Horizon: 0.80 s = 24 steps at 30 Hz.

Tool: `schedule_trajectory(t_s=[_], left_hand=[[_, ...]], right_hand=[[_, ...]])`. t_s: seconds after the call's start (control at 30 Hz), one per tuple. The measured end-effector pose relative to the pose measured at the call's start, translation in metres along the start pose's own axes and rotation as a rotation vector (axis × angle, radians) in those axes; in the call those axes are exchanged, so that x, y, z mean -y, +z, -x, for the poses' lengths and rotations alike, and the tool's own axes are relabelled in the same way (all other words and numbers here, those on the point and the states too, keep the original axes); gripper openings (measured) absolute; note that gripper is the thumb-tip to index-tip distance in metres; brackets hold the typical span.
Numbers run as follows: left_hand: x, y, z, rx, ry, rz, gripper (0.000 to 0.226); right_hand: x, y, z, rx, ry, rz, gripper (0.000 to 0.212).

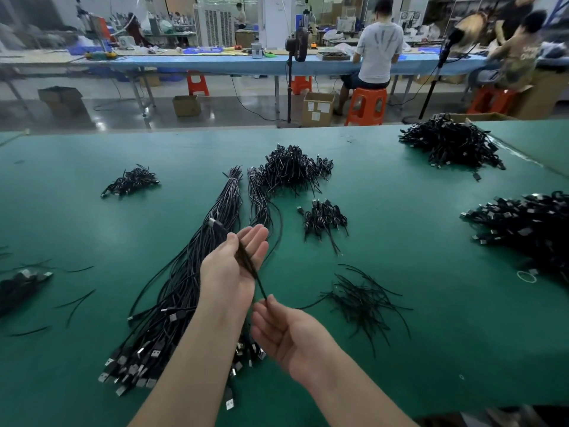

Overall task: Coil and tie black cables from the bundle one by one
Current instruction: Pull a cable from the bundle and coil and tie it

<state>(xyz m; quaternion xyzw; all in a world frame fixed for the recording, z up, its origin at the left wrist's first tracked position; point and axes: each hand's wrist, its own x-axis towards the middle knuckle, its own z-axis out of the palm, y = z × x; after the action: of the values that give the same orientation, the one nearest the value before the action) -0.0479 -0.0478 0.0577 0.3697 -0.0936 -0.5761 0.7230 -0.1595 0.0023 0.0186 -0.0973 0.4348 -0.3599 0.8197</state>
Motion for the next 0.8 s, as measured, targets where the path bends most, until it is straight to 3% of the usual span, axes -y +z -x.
schedule_trajectory(t_s=[0.07, 0.17, 0.27, 0.33, 0.43, 0.57, 0.7, 0.8], left_hand=[[-0.002, -0.004, 0.007, 0.126, -0.034, -0.12, 0.033], [-0.006, -0.014, 0.016, 0.397, -0.132, -0.28, 0.031], [-0.01, -0.023, 0.023, 0.6, -0.233, -0.442, 0.032], [-0.009, -0.026, 0.025, 0.656, -0.272, -0.559, 0.032], [-0.001, -0.026, 0.027, 0.599, -0.276, -0.715, 0.034], [0.012, -0.02, 0.027, 0.426, -0.1, -0.799, 0.03], [0.019, -0.01, 0.028, 0.34, 0.108, -0.715, 0.033], [0.023, -0.006, 0.026, 0.214, 0.253, -0.684, 0.032]], right_hand=[[0.006, -0.004, -0.003, 0.015, 0.046, 0.02, 0.025], [0.027, -0.007, -0.004, 0.06, 0.057, 0.086, 0.011], [0.055, -0.009, -0.006, 0.049, -0.085, 0.283, 0.015], [0.073, -0.009, -0.005, 0.013, -0.22, 0.386, 0.019], [0.1, -0.005, 0.004, -0.078, -0.454, 0.567, 0.018], [0.108, 0.009, 0.027, -0.008, -0.648, 0.834, 0.013], [0.097, 0.017, 0.04, 0.035, -0.653, 0.886, 0.015], [0.089, 0.015, 0.042, 0.112, -0.525, 0.803, 0.012]])
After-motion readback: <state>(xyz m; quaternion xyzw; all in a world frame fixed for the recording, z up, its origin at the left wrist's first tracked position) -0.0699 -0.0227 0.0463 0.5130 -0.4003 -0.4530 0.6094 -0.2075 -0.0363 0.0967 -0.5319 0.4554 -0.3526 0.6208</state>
